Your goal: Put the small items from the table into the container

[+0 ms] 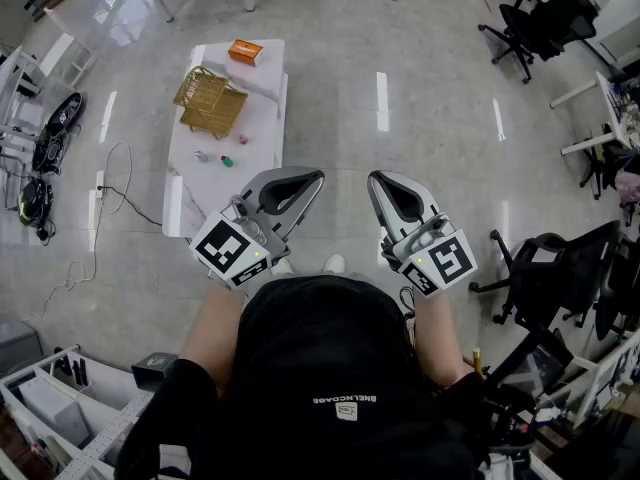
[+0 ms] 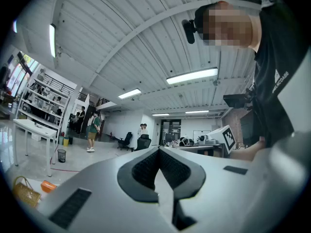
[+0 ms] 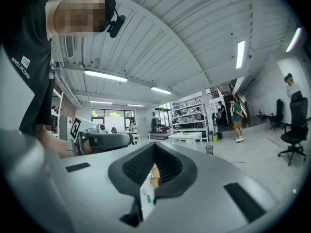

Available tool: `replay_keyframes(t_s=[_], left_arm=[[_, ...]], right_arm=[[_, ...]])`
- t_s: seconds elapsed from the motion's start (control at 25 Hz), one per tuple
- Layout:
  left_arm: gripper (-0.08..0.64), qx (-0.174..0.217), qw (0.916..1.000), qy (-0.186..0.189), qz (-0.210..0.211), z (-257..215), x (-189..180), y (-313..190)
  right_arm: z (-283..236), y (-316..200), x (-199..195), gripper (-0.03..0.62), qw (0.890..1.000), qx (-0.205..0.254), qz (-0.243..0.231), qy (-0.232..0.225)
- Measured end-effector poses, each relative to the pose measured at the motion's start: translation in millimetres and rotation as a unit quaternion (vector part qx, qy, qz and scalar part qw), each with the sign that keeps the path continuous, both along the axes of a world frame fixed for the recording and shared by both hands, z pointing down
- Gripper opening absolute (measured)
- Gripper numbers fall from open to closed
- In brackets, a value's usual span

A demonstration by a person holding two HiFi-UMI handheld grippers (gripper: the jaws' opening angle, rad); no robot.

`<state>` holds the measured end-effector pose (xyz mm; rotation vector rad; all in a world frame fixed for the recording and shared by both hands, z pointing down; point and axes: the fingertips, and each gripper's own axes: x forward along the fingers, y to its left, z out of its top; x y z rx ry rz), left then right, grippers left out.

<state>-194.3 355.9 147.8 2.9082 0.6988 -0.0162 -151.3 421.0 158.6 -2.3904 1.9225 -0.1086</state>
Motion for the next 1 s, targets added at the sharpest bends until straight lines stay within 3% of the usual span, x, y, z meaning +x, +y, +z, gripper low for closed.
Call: replay_keyframes(t_s=[0.56, 1.0], left_arm=[[0.003, -0.020, 0.9994, -0.008, -0.025, 13, 1, 0], [0.003, -0.021, 0.9985, -0.015, -0.048, 27, 26, 34]], right_arm=[[5, 12, -1, 0.009, 1.000, 0.009, -0.014, -0.014], [17, 49, 31, 0.009, 1.000, -0.003, -0.021, -0.016]])
